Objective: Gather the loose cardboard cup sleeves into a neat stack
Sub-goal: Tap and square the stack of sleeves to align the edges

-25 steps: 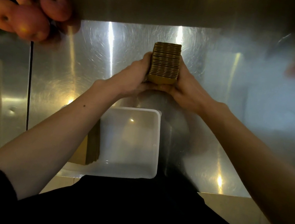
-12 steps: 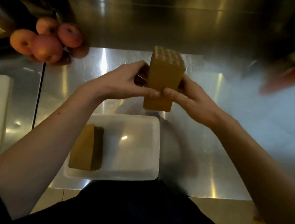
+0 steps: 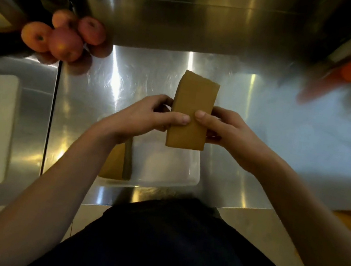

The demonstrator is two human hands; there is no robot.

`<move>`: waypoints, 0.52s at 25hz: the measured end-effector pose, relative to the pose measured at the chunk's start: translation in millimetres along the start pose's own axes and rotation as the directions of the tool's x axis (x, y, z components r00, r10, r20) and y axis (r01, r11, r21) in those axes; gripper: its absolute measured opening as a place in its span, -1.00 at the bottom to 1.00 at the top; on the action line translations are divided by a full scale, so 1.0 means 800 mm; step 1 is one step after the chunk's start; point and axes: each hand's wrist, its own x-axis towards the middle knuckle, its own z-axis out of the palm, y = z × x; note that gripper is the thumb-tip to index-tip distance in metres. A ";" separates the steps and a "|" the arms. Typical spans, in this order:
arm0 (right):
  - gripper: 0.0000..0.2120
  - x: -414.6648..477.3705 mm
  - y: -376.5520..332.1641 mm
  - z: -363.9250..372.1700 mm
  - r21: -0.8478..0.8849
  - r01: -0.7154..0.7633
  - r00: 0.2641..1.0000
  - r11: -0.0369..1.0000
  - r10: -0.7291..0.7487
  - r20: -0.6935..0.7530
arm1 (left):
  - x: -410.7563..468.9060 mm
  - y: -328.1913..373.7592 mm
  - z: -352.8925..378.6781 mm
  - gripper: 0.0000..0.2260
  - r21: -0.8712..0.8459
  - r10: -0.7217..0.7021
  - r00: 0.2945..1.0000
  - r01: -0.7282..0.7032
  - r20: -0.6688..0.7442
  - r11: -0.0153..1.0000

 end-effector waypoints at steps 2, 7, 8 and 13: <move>-0.54 -0.011 0.015 0.015 0.022 -0.055 0.998 0.998 0.055 0.000 | -0.011 -0.025 0.017 -0.37 -0.129 -0.034 0.999 0.033 -0.008 0.991; -0.53 -0.020 0.058 0.042 0.062 -0.202 0.979 0.977 0.202 0.004 | -0.021 -0.079 0.060 -0.35 -0.450 -0.118 0.993 0.097 -0.019 0.888; -0.56 -0.018 0.064 0.045 0.069 -0.223 0.975 0.972 0.223 0.003 | -0.019 -0.086 0.065 -0.33 -0.465 -0.132 0.991 0.103 -0.031 0.879; -0.42 0.001 0.076 0.047 -0.020 -0.258 0.966 0.966 0.258 0.001 | -0.007 -0.110 0.076 -0.23 -0.487 -0.180 0.976 0.100 -0.120 0.867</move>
